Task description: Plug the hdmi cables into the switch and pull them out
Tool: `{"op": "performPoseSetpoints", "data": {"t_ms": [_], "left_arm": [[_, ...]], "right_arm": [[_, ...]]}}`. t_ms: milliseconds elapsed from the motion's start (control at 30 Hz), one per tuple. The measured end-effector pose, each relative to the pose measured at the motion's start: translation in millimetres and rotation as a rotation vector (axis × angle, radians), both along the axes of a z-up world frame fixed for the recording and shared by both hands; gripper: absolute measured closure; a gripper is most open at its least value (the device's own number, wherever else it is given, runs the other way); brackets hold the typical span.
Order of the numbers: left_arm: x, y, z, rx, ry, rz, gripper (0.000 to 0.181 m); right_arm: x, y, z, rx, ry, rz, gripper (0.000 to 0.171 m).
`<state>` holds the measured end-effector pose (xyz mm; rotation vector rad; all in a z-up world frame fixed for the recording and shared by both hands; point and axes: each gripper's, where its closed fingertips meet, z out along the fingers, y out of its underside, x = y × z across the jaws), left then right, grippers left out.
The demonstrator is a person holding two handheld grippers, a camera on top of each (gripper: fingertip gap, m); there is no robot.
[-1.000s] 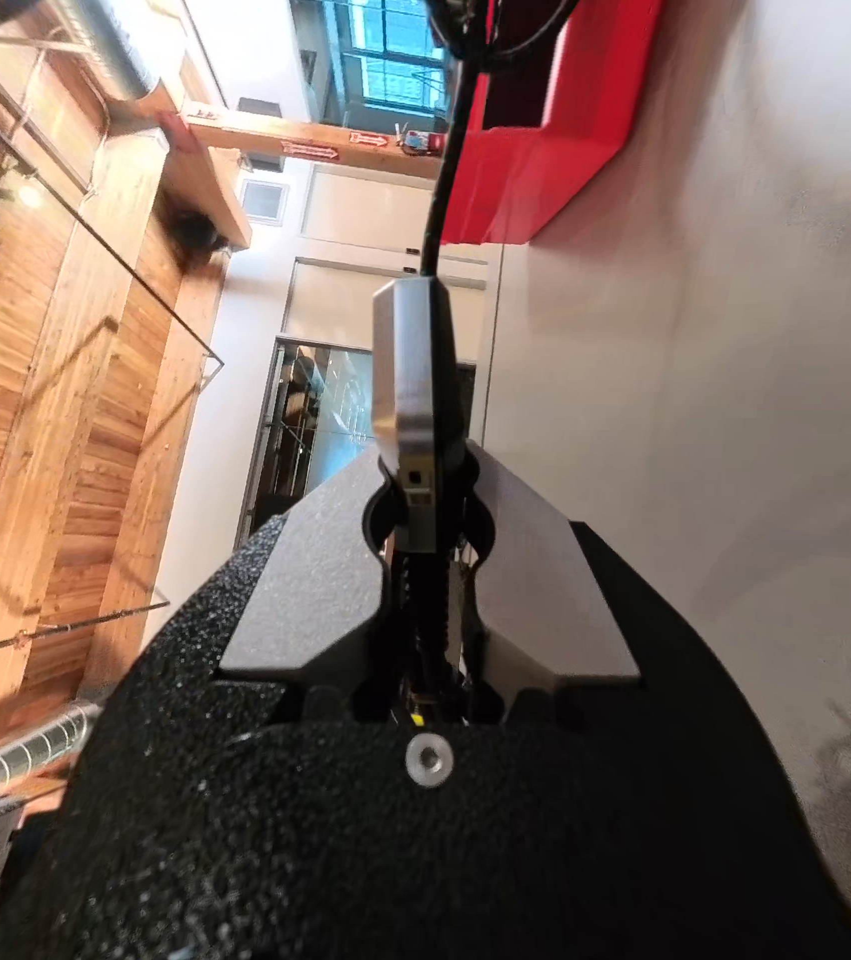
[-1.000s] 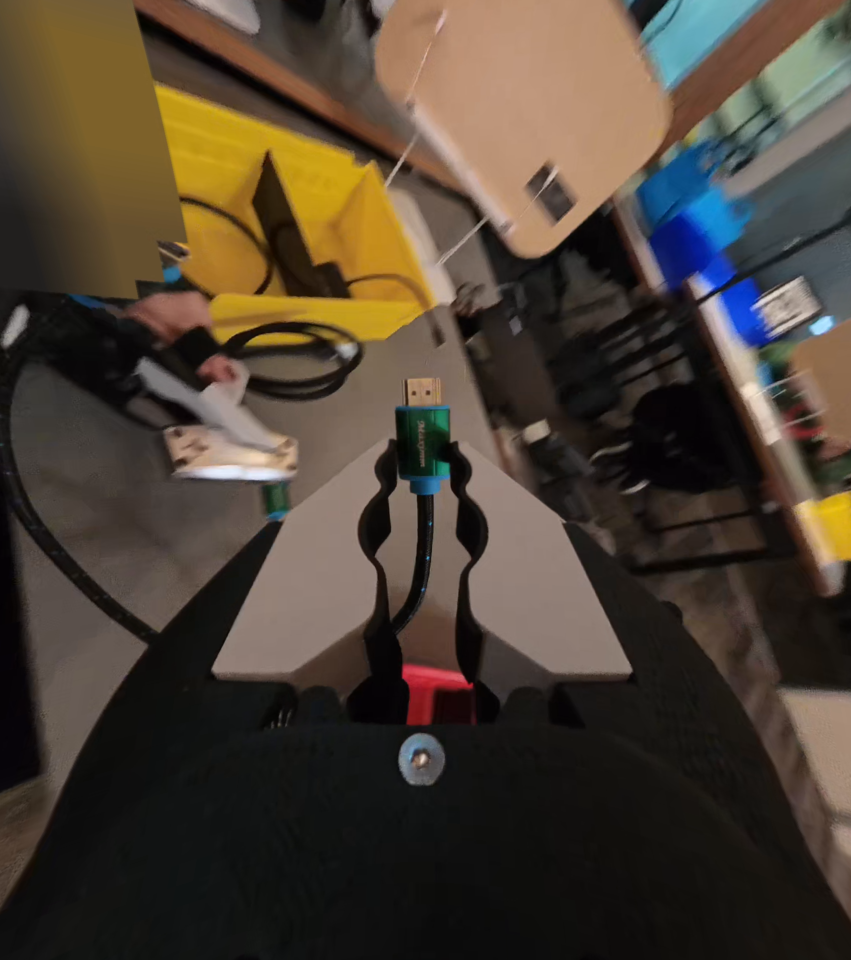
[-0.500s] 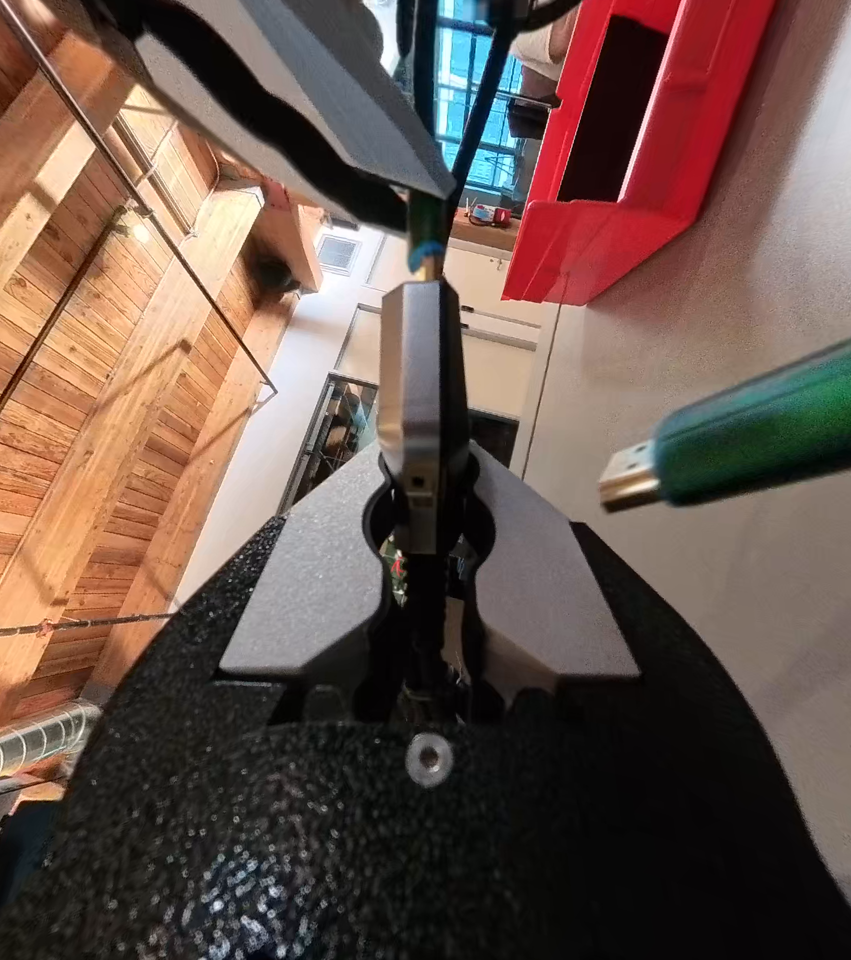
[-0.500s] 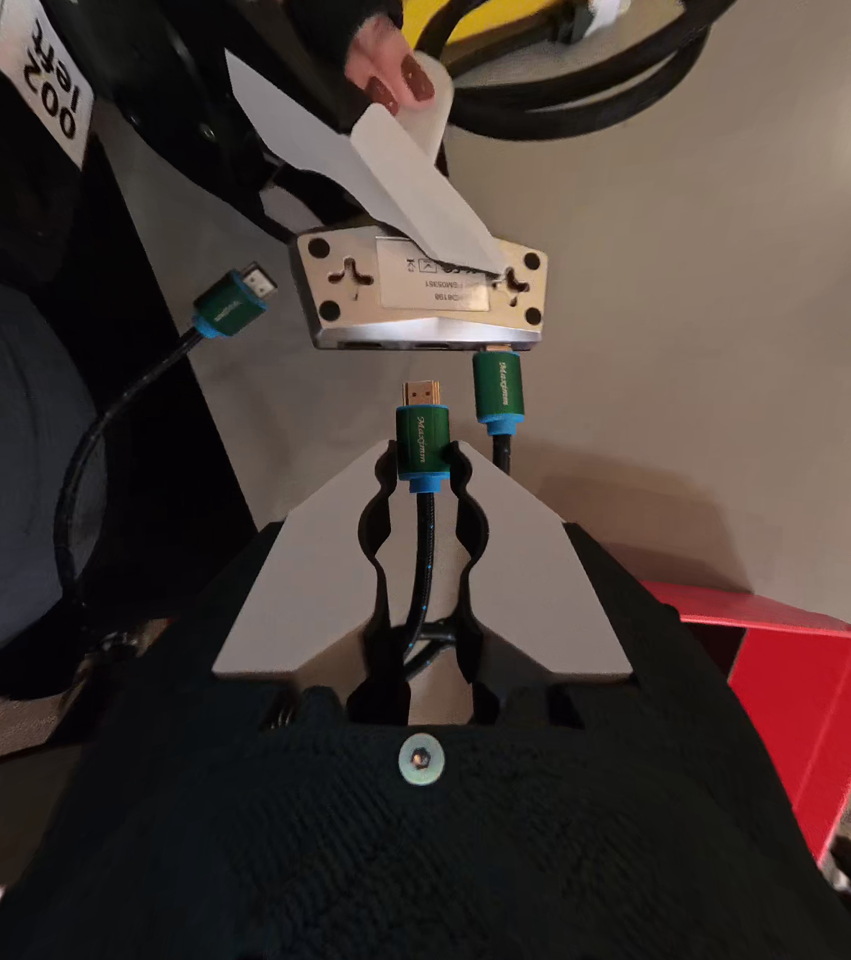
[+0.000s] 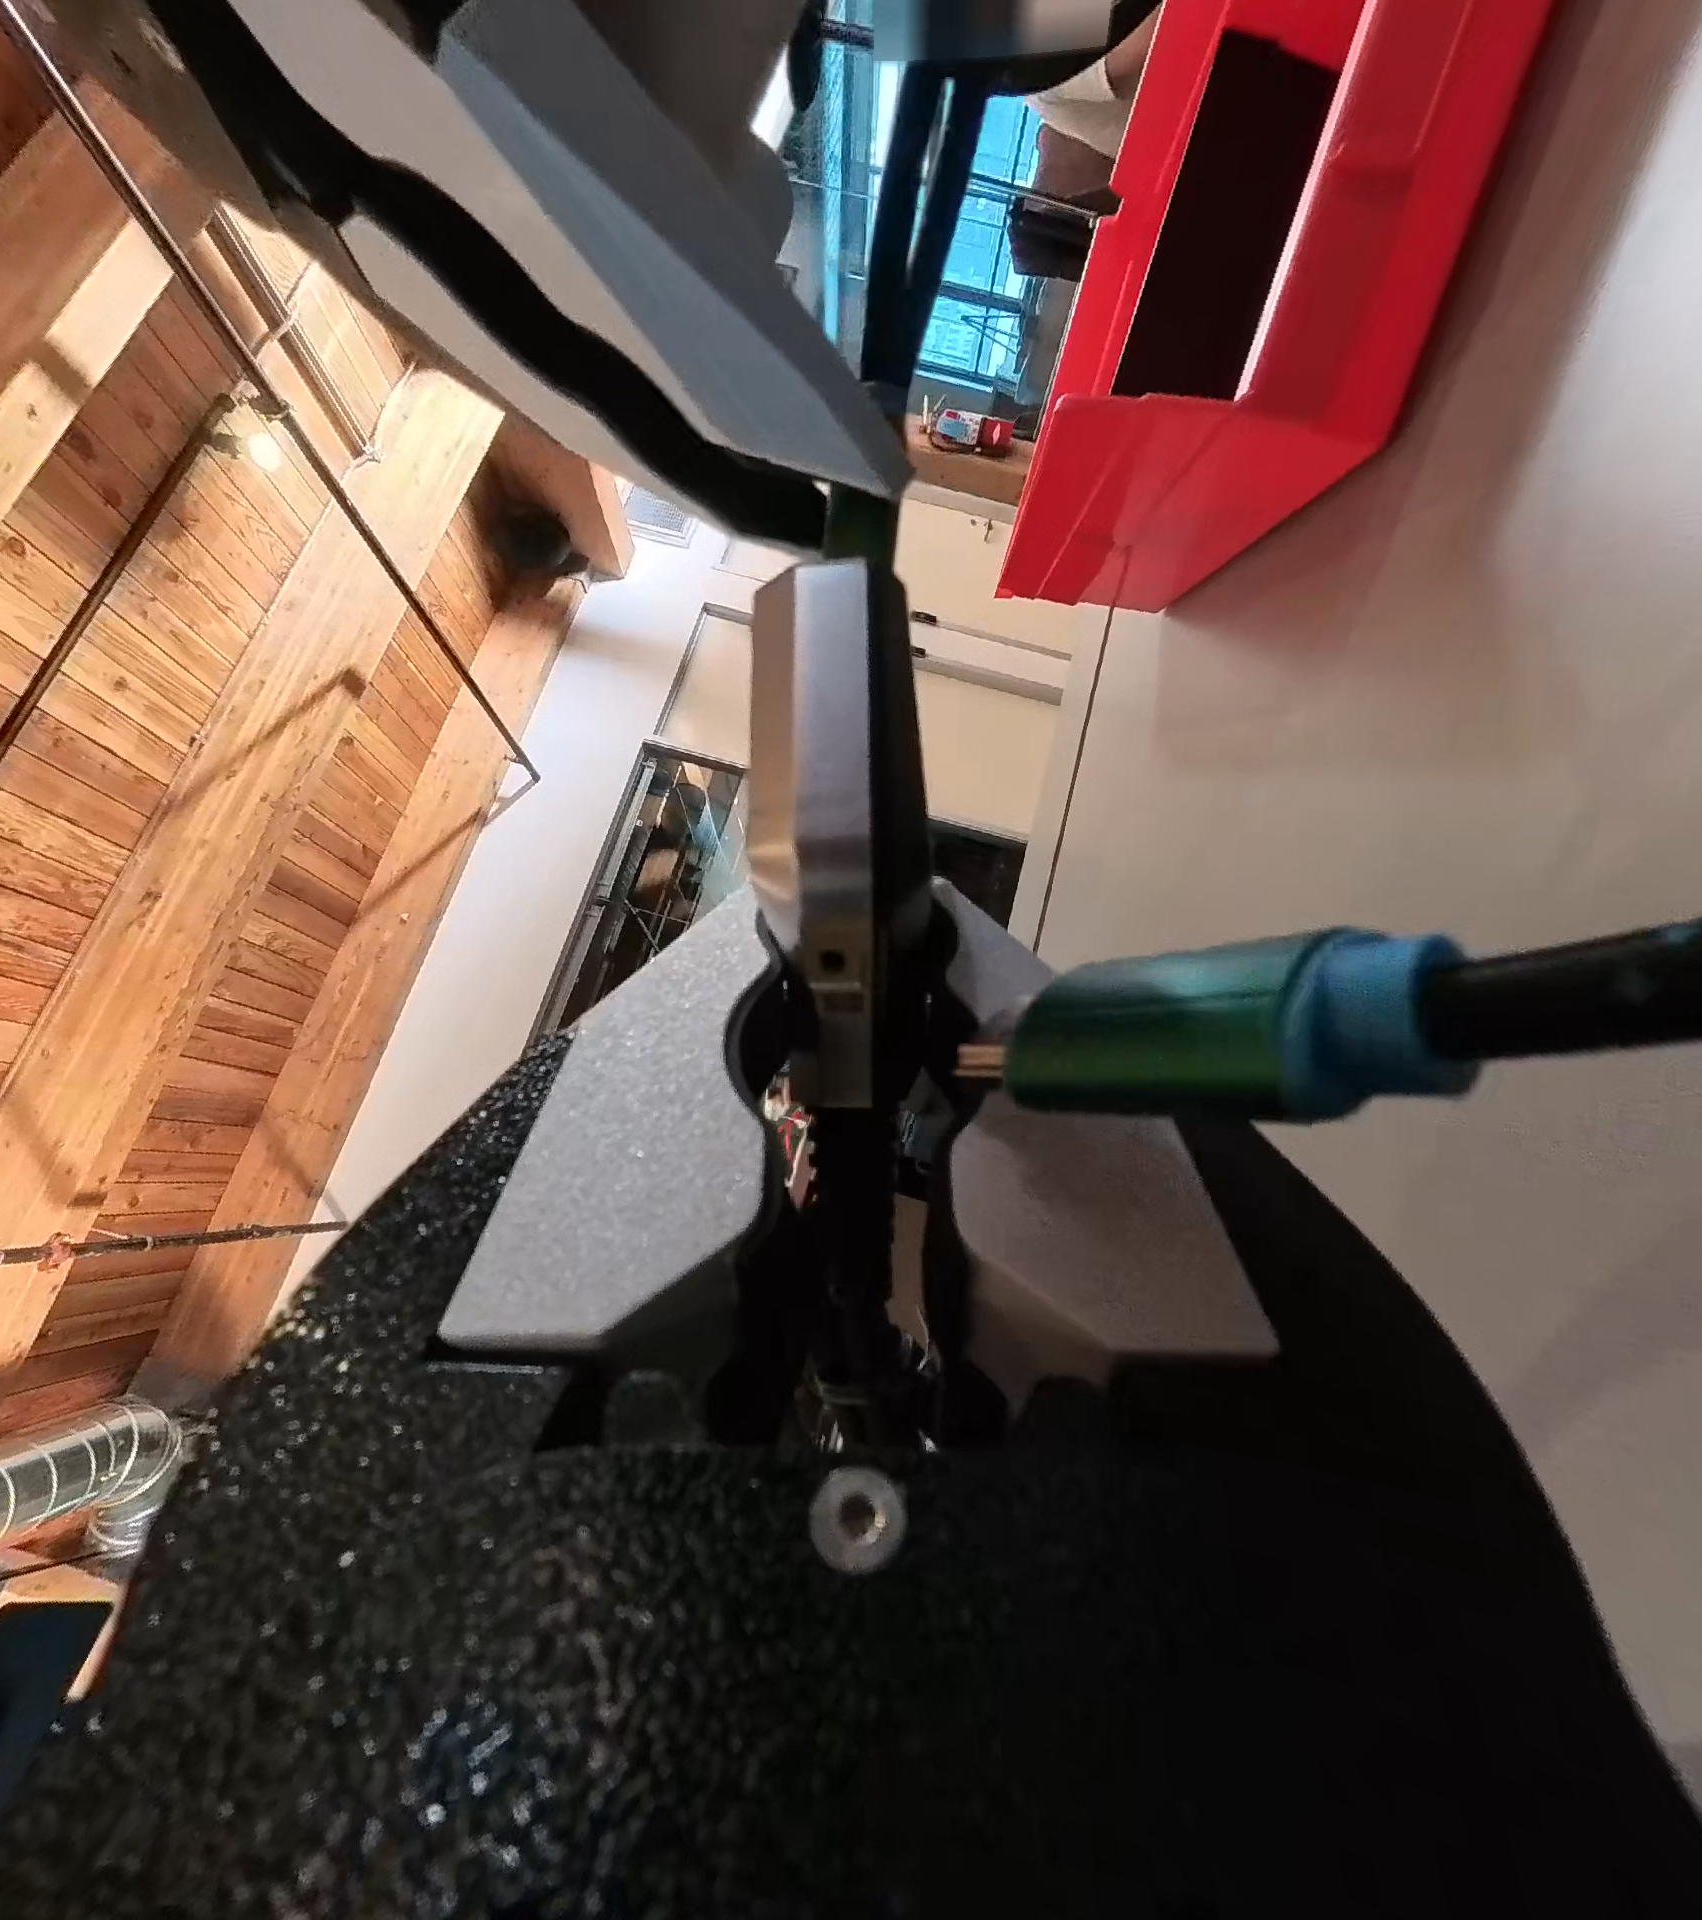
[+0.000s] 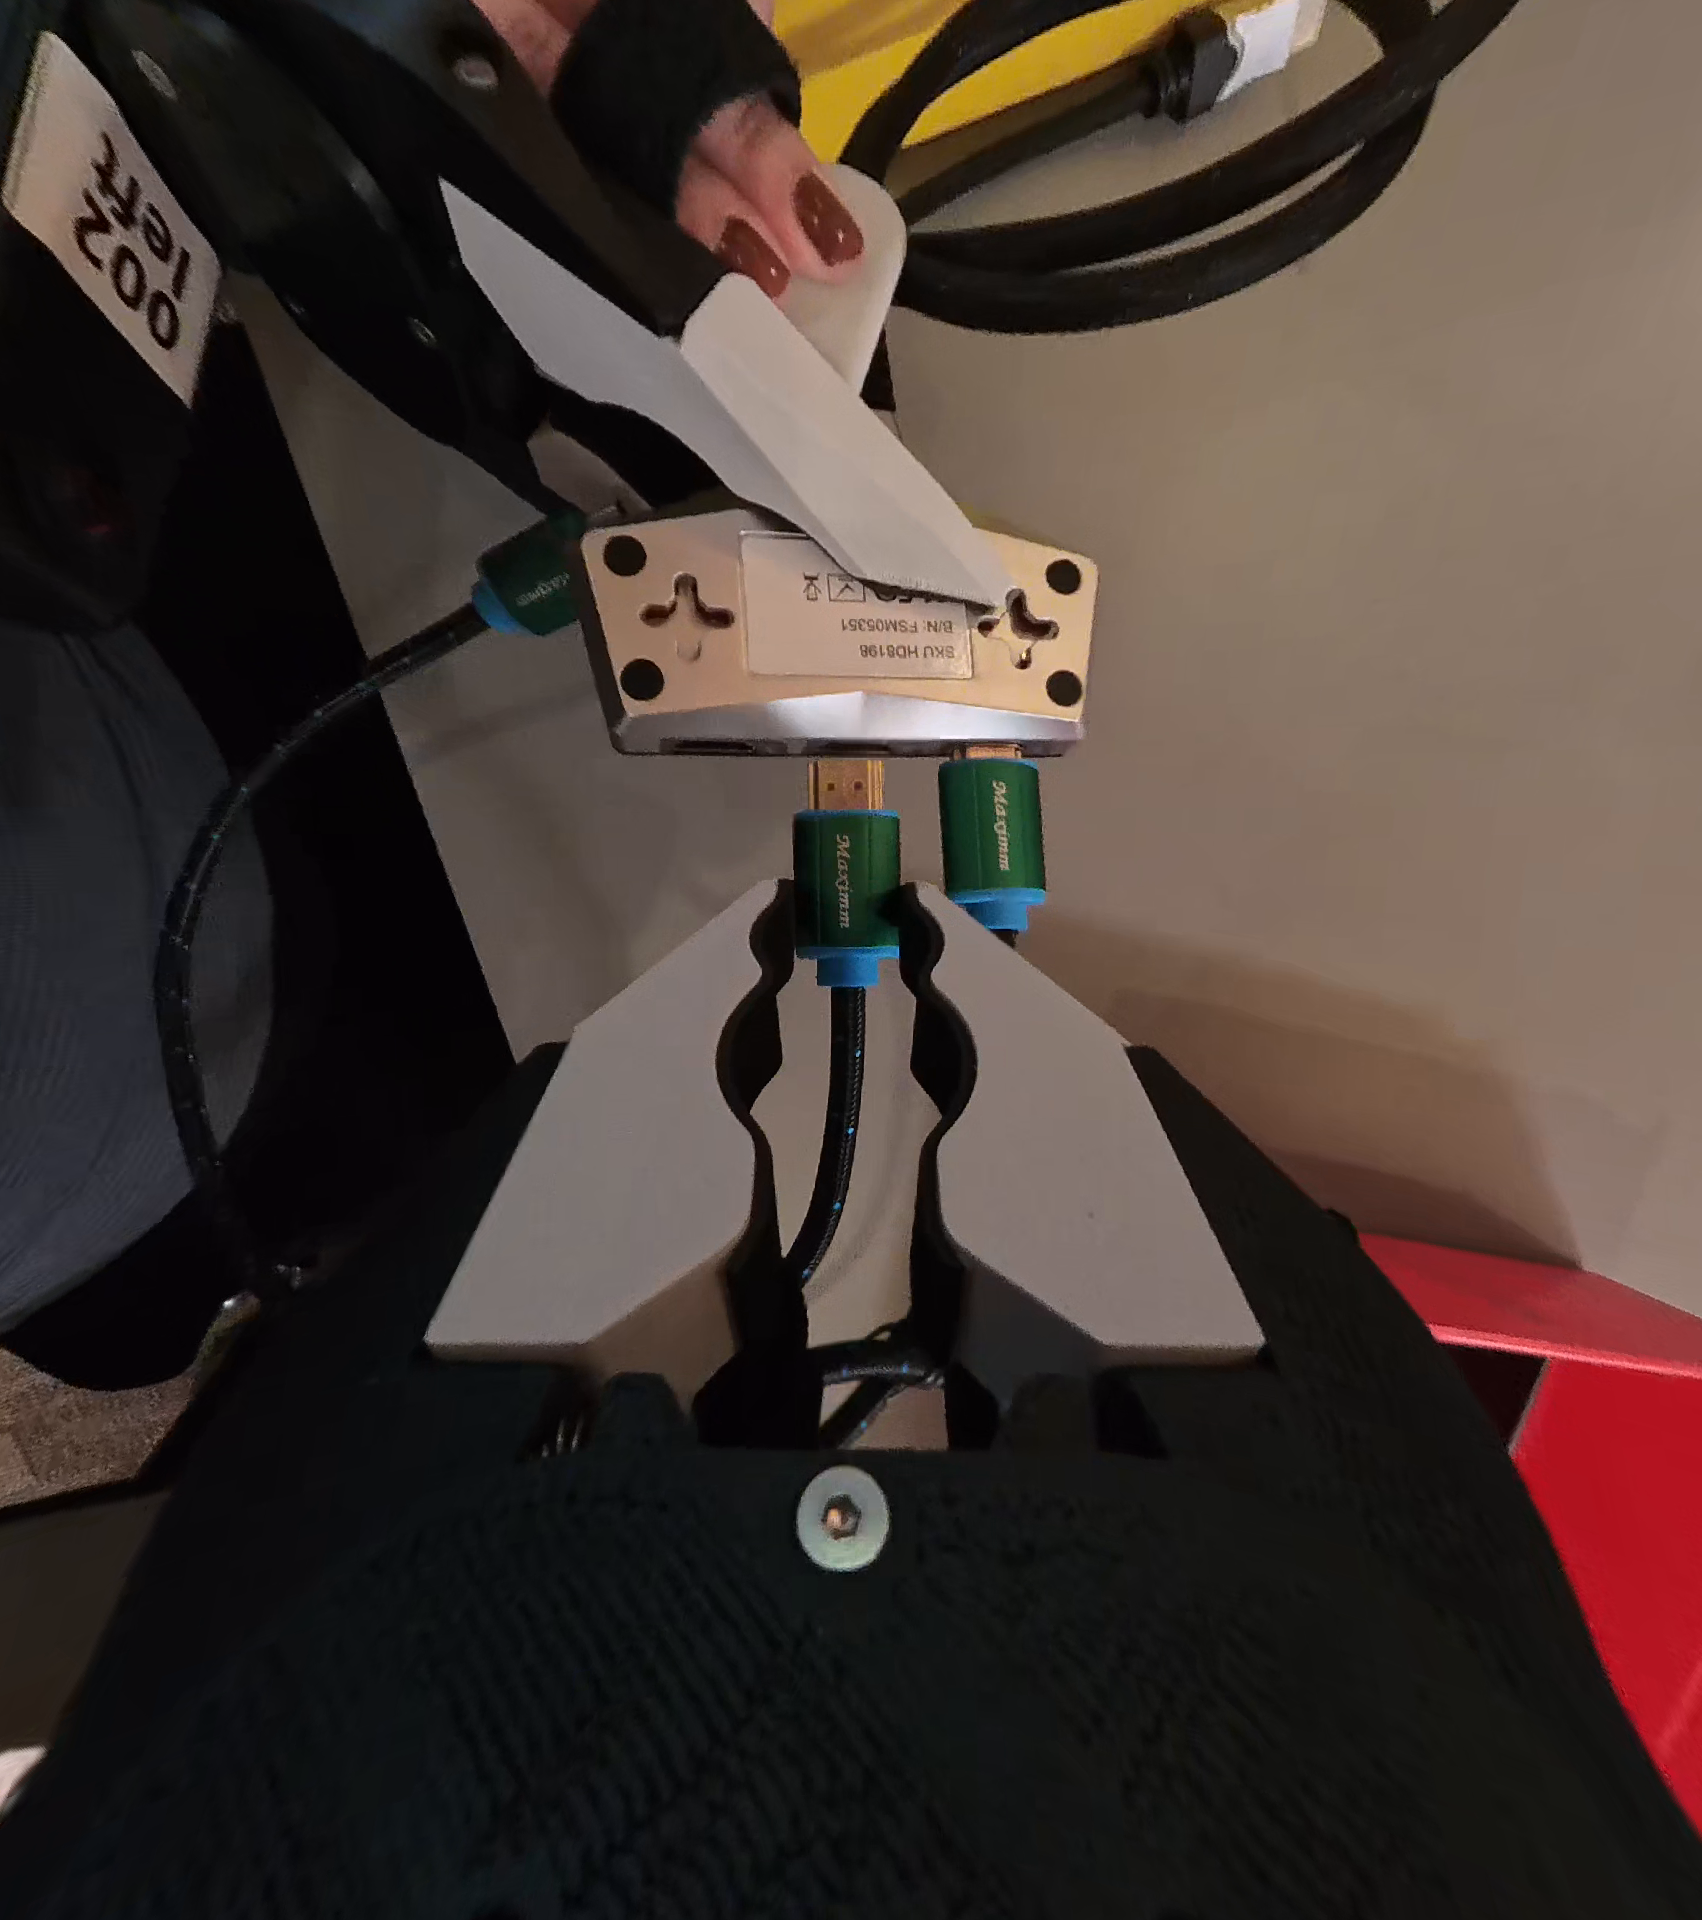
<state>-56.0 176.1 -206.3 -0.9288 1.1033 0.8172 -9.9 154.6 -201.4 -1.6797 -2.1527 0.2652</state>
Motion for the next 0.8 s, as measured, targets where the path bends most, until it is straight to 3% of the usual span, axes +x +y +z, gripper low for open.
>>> {"op": "performPoseSetpoints", "data": {"t_ms": [567,800], "left_arm": [[15,-7,-10,0.035,0.125,-0.027,0.162],[5,-1,-8,-0.019,0.038,-0.018,0.163]], "right_arm": [[-1,-7,-5,-0.253,0.063,-0.05,0.153],[13,5,-10,-0.16,-0.009,-0.053,0.152]]}}
